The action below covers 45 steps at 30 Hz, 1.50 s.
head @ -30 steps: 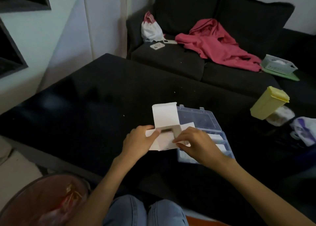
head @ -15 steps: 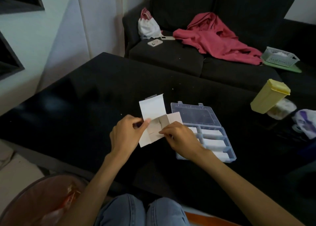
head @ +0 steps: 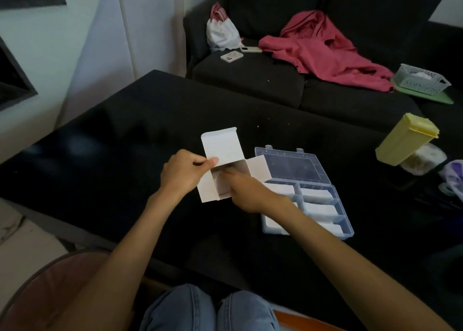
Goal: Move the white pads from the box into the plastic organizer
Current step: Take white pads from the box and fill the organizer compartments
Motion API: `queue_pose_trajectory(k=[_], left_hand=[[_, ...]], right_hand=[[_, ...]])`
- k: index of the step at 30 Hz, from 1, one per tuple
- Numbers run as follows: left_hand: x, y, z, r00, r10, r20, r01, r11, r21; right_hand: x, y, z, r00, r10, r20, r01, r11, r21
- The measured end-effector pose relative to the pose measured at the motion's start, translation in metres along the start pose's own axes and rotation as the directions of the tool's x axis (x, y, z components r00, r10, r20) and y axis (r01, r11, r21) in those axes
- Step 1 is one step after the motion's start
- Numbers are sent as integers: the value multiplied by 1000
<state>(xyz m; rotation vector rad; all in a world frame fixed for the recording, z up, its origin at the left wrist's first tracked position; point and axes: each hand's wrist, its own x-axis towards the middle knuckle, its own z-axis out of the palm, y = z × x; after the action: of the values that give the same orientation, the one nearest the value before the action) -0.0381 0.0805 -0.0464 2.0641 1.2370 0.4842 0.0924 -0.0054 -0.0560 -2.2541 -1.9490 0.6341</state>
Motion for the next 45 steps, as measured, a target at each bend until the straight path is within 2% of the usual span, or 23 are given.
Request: queue_pose_trajectory(k=[5, 10, 13, 18, 21, 27, 32, 36, 40, 42, 45], left_hand=[[-1, 3, 4, 1000, 28, 8, -28, 1000, -4], [-5, 6, 10, 997, 37, -71, -36, 999, 17], [-9, 6, 11, 991, 54, -126, -53, 999, 10], [-21, 4, 12, 985, 117, -126, -116, 993, 17], [-27, 1, 13, 982, 129, -140, -131, 991, -4], [-27, 1, 14, 980, 150, -133, -153, 988, -8], [-16, -2, 9, 985, 132, -114, -132, 991, 7], [5, -6, 9, 997, 75, -33, -75, 997, 4], [26, -8, 10, 991, 12, 134, 6, 991, -134], [32, -9, 10, 982, -32, 186, 62, 985, -160], [37, -10, 12, 988, -87, 128, 100, 990, -102]], right_hand=[[12, -2, -6, 987, 49, 154, -36, 995, -88], [16, -6, -6, 980, 122, 159, -99, 984, -147], [7, -6, -4, 995, 99, 29, -93, 984, -154], [-9, -6, -5, 977, 62, -202, -101, 977, -187], [-15, -2, -4, 967, 8, -255, -73, 966, -249], [-28, 9, -2, 915, -224, -335, 90, 924, -371], [-37, 20, -16, 842, -278, -462, 121, 933, -340], [-39, 25, -24, 822, -257, -507, 166, 962, -218], [-33, 30, -29, 855, -62, -516, 125, 988, 88], [-29, 31, -35, 886, 89, -455, 72, 943, 325], [-31, 35, -51, 927, 244, -284, -20, 789, 614]])
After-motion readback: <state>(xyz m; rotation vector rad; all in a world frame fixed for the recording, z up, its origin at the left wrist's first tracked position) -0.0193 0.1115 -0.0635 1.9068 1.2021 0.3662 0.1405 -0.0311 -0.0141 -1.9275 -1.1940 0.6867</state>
